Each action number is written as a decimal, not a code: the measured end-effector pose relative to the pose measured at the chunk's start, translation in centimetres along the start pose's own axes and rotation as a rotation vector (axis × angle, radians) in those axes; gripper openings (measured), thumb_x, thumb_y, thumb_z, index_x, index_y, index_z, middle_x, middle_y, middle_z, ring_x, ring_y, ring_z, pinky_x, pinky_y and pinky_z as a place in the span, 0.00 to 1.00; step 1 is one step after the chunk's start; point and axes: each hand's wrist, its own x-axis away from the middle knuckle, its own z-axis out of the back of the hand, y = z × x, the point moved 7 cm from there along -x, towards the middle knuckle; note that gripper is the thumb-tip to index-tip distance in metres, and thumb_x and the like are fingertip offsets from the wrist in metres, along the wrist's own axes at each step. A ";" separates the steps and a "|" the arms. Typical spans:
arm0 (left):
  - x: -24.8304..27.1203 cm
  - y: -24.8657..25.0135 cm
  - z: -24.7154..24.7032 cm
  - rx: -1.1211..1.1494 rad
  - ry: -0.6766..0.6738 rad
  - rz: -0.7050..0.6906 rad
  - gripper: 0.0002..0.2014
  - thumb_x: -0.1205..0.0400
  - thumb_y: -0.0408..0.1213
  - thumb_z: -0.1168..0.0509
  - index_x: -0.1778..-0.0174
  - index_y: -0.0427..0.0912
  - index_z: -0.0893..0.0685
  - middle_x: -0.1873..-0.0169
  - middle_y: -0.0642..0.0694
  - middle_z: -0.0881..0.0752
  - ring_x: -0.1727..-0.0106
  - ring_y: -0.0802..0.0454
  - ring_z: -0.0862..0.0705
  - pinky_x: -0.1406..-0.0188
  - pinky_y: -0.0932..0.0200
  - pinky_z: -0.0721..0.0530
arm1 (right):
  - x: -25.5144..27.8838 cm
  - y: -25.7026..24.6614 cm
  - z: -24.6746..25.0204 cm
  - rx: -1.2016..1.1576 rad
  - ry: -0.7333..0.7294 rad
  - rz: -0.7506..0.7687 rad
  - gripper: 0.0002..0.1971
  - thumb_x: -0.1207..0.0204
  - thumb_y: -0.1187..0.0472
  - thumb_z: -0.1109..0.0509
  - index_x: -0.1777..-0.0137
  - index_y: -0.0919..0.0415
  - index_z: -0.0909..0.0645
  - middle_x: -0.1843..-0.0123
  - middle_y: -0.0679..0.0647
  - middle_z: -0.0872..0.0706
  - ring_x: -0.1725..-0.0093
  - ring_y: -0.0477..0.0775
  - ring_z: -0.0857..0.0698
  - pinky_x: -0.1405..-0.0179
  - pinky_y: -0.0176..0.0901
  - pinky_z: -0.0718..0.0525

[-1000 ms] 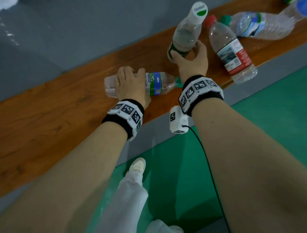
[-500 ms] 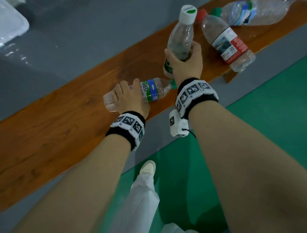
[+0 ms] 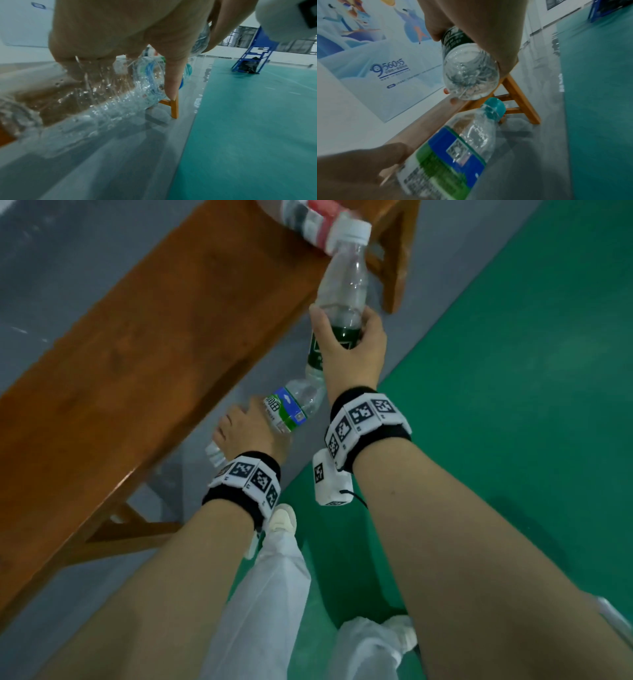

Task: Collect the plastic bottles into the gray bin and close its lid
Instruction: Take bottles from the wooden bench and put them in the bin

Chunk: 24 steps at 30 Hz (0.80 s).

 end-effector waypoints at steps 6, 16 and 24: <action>7.7 6.0 -10.6 0.069 -0.232 -0.011 0.36 0.26 0.49 0.27 0.26 0.43 0.34 0.29 0.34 0.30 0.27 0.34 0.31 0.27 0.41 0.31 | 3.0 8.3 15.1 -0.013 0.149 -0.141 0.36 0.35 0.43 0.21 0.29 0.57 0.26 0.39 0.52 0.23 0.42 0.49 0.19 0.37 0.49 0.17; 23.7 14.4 -27.9 0.120 -0.408 -0.189 0.33 0.28 0.53 0.27 0.32 0.40 0.27 0.36 0.38 0.26 0.40 0.39 0.20 0.38 0.49 0.20 | 12.5 24.7 40.4 -0.016 0.478 -0.438 0.35 0.33 0.40 0.24 0.29 0.54 0.28 0.38 0.50 0.26 0.40 0.50 0.21 0.37 0.48 0.19; 39.5 18.8 -40.8 0.013 -0.676 -0.463 0.34 0.38 0.63 0.28 0.40 0.47 0.20 0.44 0.44 0.17 0.45 0.46 0.16 0.40 0.48 0.18 | 23.9 36.4 55.8 0.024 0.683 -0.683 0.38 0.31 0.39 0.26 0.26 0.55 0.31 0.29 0.53 0.27 0.29 0.52 0.26 0.30 0.47 0.26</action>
